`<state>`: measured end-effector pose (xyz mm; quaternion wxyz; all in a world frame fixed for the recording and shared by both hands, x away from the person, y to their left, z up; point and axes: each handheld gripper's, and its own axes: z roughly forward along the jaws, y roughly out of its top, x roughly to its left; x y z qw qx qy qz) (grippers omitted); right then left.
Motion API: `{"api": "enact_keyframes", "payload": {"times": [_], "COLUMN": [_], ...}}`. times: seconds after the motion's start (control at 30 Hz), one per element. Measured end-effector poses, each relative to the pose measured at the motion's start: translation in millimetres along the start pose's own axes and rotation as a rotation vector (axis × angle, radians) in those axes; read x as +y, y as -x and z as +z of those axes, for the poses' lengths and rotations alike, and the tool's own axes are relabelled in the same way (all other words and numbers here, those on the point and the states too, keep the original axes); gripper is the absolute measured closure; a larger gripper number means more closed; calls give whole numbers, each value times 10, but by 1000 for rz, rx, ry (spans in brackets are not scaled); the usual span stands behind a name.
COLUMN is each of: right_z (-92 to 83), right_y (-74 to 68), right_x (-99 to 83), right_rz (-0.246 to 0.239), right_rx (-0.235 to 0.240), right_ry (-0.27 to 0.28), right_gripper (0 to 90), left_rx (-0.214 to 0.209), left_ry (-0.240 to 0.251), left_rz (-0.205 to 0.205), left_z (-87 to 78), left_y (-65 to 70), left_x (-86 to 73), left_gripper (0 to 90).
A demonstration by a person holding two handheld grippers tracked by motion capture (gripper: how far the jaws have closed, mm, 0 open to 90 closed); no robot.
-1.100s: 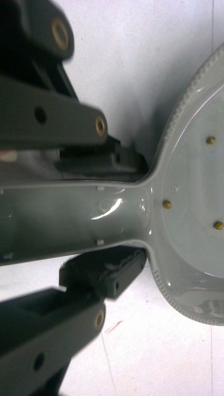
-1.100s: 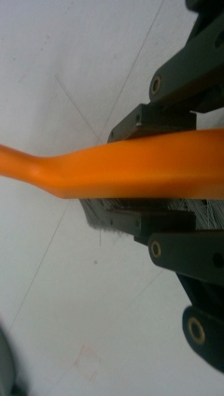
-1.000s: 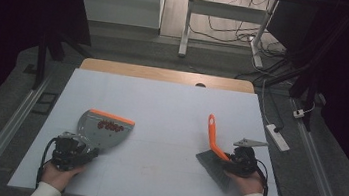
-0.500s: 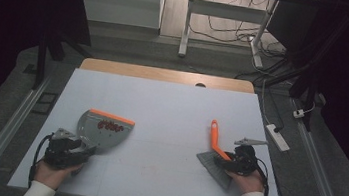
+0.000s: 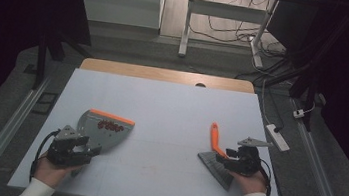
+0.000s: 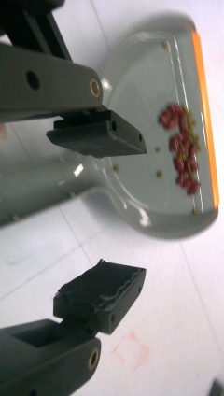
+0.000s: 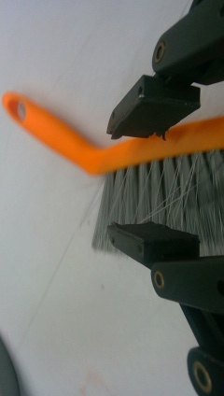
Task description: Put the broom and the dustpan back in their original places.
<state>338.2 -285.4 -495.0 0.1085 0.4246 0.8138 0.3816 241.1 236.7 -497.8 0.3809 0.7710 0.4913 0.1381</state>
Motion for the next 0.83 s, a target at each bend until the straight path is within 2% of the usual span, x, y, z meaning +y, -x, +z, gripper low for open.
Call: {"api": "enact_keyframes", "payload": {"times": [0.13,0.47,0.6,0.83], "right_z": [-15,-4,5,-9], "right_y": [-88,-324,-364,-358], "right_x": [7,-21,-32,-40], "right_rz": [-64,-209,-243,-249], "right_rx": [35,60,59,60], "right_ry": [14,34,34,48], "right_gripper": [451,452,454,454], "left_rx": [-58,-125,-133,-141], "left_ry": [-18,-51,-60,-67], "left_rz": [37,82,87,93], "left_z": [97,241,271,289], "left_y": [6,22,34,50], "left_x": [37,109,108,106], "left_gripper": [372,372,372,370]}}
